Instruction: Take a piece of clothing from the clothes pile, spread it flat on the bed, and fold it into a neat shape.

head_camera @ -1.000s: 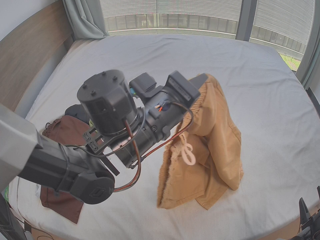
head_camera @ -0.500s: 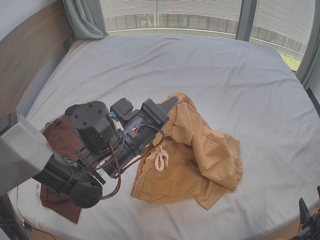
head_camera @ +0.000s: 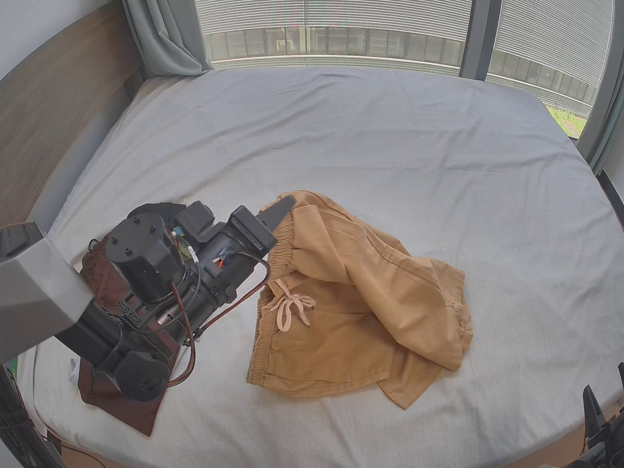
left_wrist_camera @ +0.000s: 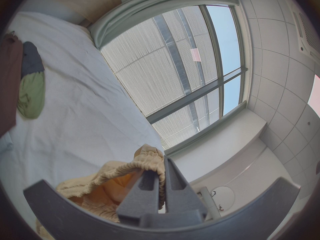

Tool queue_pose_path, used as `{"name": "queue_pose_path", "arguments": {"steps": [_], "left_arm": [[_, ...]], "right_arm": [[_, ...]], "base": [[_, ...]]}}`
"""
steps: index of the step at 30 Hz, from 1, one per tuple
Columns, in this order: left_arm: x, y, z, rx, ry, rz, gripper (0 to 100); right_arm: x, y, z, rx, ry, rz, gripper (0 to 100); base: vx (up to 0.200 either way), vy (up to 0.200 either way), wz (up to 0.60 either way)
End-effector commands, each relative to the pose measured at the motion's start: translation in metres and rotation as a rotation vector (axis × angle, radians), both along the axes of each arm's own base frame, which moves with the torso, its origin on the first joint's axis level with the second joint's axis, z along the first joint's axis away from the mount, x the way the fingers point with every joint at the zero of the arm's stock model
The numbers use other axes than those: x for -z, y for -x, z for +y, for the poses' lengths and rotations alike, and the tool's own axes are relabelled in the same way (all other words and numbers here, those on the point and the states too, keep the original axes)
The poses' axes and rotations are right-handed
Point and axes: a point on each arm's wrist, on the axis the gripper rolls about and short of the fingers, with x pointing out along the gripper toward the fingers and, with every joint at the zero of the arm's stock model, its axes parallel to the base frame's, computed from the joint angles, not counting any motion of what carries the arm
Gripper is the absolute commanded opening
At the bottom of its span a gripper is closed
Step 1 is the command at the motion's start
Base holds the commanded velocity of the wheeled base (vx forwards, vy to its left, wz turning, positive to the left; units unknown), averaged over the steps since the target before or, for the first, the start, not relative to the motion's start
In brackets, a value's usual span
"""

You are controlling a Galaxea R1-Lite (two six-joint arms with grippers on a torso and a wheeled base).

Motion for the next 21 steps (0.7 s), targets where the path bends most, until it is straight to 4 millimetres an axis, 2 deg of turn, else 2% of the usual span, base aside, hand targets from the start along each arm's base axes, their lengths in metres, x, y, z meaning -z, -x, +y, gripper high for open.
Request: {"name": "queue_pose_path", "arguments": {"steps": [1,8,12,21], "left_arm": [[0.009,-0.005,0.020,-0.058,-0.027,0.012,0],[0.019,-0.006,0.037,-0.084,-0.060,0.053,0],[0.035,-0.010,0.055,-0.106,-0.179,0.049,0],[0.045,-0.012,0.069,-0.135,-0.249,0.057,0]], "right_arm": [[0.005,0.000,0.000,0.000,0.001,0.002,100],[0.005,0.000,0.000,0.000,0.002,0.002,100],[0.005,0.000,0.000,0.001,0.002,0.002,100],[0.005,0.000,0.000,0.000,0.002,0.002,100]], "base": [[0.000,0.000,0.00],[0.000,0.000,0.00],[0.000,0.000,0.00],[0.000,0.000,0.00]]}}
